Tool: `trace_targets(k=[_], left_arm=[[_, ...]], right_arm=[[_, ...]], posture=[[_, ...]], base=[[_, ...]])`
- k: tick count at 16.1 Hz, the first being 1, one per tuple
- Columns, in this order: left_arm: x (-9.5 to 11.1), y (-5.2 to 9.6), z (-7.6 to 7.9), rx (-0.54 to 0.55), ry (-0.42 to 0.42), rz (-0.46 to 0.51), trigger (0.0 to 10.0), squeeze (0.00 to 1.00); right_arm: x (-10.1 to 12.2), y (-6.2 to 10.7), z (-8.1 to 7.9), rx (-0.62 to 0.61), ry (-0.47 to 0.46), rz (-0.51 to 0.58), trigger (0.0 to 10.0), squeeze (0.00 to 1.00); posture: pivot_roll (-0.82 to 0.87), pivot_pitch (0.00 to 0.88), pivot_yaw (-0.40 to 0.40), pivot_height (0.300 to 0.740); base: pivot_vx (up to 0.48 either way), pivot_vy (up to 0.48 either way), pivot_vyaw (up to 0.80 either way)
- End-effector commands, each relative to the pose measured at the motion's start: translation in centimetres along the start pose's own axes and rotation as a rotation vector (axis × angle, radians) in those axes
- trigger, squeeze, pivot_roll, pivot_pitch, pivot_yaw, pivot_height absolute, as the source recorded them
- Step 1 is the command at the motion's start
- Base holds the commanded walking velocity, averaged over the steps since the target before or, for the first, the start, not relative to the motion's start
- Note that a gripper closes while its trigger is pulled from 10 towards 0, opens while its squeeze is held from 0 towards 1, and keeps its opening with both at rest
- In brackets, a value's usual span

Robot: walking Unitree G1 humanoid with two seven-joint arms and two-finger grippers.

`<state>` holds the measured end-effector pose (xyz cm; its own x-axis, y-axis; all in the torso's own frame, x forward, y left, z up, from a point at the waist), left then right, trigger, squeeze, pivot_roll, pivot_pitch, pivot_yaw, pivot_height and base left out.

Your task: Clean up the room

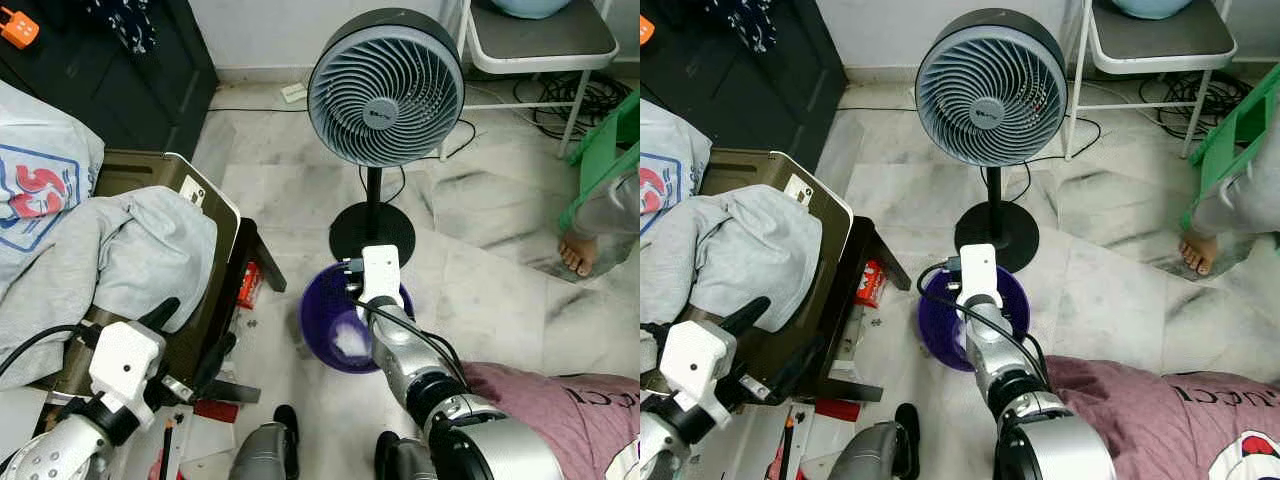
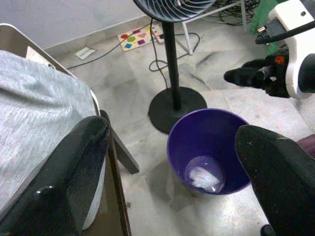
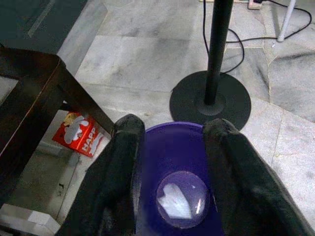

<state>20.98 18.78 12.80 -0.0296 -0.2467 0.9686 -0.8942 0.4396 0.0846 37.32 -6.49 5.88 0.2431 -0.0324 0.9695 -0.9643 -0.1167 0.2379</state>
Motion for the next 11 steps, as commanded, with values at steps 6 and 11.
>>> trace_targets(k=[6, 11], left_arm=[[-0.8, -2.3, 1.1, 0.012, 0.041, 0.025, 10.0, 0.00], [-0.3, -5.7, 2.6, 0.004, 0.091, 0.108, 10.0, 0.00]], right_arm=[[-0.6, 1.0, 0.8, 0.016, -0.044, 0.065, 10.0, 1.00], [0.0, 4.3, 4.5, -0.051, 0.024, 0.210, 10.0, 1.00]], posture=[[0.21, 0.257, 0.102, 0.740], [0.09, 0.196, 0.102, 0.740]], base=[[0.000, 0.000, 0.00], [0.000, 0.000, 0.00]])
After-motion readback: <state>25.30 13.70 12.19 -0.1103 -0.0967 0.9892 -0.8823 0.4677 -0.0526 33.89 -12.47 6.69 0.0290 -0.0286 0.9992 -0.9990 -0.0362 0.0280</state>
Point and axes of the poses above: a point about 5 cm out from each wrist's last joint towards the gripper, its own y axis pointing back from the gripper into the wrist, its own x axis along the axis of the wrist's last joint, z = x × y, the point moved 3 cm from there along -y, pointing out of the wrist towards the gripper, and after that the axes turned 4 degrees about -y, right-handed, at the moved point
